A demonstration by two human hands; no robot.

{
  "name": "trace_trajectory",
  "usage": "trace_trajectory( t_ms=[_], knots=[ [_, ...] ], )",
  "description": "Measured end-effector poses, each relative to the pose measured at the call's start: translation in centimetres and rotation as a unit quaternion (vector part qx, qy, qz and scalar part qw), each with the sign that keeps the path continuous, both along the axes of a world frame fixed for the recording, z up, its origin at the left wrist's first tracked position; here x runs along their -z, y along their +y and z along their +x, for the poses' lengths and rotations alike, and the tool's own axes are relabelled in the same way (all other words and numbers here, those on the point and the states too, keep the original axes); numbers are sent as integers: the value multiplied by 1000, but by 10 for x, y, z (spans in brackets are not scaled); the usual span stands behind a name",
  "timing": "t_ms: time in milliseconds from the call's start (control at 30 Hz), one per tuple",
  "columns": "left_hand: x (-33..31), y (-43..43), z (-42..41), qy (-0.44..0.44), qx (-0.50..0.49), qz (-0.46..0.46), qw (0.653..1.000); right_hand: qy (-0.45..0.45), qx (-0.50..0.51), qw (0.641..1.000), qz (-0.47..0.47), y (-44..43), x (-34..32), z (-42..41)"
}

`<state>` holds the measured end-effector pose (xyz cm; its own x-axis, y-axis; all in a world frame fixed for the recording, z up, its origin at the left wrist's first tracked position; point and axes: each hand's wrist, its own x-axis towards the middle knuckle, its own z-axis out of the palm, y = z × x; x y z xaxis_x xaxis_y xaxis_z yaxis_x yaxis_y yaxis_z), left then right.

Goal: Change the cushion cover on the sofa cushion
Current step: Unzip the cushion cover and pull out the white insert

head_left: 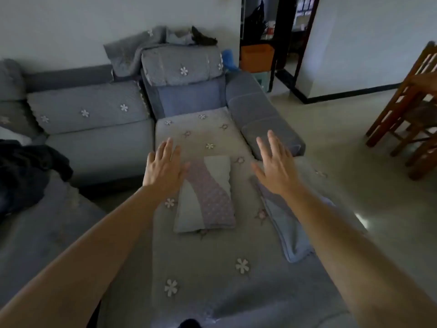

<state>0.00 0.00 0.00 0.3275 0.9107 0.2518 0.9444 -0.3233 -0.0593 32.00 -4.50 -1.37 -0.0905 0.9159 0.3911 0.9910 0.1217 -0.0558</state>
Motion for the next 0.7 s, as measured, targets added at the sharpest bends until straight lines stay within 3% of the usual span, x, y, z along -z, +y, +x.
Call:
trace_trajectory(
  t_ms=[333, 700],
  knots=[
    [135, 38, -14, -11, -32, -133, 991, -4, 36, 979, -199, 41, 131, -26],
    [362, 102, -59, -56, -75, -338, 937, 44, 102, 930, -350, 93, 330, -76]
  ],
)
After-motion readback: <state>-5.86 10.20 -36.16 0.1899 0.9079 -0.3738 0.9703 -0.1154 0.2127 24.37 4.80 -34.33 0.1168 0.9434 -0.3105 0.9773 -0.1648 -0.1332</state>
